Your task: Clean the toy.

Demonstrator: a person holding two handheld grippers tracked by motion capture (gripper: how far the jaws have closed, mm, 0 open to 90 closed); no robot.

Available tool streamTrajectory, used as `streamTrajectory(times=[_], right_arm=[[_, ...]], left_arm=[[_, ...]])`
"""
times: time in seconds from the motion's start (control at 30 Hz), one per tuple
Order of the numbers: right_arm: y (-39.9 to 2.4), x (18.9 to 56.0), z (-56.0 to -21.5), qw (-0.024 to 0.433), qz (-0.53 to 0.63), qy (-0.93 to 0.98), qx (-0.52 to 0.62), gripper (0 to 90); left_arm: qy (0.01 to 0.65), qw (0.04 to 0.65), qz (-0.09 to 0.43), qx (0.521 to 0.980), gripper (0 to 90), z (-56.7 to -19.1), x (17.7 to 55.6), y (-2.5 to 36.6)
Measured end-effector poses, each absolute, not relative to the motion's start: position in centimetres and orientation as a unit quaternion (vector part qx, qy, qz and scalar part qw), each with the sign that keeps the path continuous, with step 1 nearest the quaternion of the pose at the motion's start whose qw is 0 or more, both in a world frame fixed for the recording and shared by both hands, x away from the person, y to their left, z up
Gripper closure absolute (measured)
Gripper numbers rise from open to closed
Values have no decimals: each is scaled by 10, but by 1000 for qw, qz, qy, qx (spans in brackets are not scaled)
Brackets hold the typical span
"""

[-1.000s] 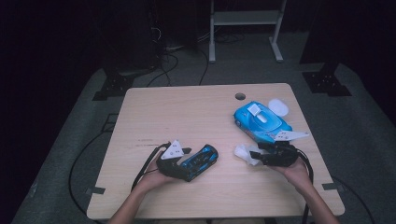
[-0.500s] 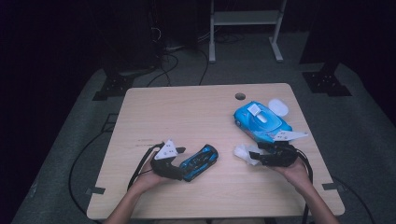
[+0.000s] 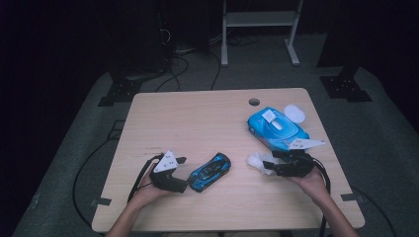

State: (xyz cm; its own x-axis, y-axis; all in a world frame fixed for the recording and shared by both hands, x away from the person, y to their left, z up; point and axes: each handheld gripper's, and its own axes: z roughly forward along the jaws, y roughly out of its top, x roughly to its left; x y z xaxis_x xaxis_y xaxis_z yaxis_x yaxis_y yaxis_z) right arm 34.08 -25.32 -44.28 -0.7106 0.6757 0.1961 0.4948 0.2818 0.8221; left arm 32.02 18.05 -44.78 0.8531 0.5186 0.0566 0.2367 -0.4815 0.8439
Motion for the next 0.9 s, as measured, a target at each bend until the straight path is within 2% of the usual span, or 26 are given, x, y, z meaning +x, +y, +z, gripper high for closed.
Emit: streamTrajectory(times=[0.9], right_arm=[[-254,338,-442,91,478,793,366,314]], left_arm=[[251,454,168,838,183,-448,307,219]])
